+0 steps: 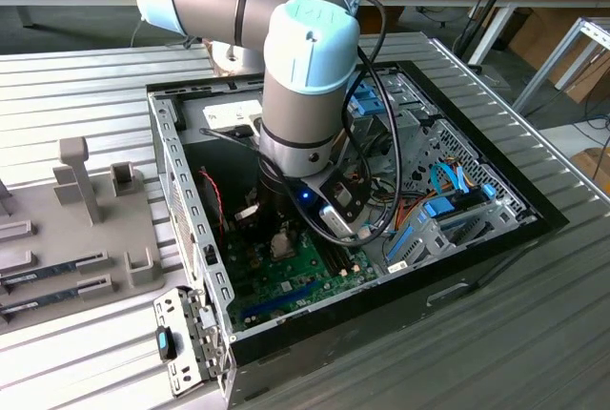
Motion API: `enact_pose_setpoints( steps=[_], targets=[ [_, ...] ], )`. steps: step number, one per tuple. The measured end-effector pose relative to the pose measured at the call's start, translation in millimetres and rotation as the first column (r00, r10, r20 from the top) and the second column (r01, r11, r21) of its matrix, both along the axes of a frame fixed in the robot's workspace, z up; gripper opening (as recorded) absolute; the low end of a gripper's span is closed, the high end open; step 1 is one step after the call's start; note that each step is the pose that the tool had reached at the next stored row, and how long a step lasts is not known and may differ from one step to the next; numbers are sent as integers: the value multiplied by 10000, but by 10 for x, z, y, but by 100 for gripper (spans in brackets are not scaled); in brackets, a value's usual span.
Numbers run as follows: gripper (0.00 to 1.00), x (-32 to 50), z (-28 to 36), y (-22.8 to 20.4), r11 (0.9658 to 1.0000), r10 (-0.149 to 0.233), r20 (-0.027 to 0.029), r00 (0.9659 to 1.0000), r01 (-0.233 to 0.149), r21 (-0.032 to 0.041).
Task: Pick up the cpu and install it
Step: 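Place the cpu into insertion slot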
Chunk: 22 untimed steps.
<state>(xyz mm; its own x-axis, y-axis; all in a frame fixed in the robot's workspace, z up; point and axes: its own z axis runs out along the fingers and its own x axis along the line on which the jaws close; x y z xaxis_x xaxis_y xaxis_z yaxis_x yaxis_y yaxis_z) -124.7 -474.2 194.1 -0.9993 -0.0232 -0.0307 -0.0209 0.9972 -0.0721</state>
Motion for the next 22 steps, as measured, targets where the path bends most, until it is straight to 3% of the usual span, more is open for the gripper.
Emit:
enact_pose_setpoints(
  steps=[1,7,12,15,18,22],
  targets=[
    [54,0,0,0,10000,0,-1,10000,0,0],
    [54,0,15,-1,10000,-1,1,10000,1,4],
    [54,0,208,-1,10000,0,-2,10000,0,-39],
    [54,6,206,-1,10000,0,-12,10000,0,-92],
    [54,23,198,-1,10000,10,-62,10000,-11,-93],
    [54,29,149,20,9996,273,-89,9996,-274,-69]
  ],
)
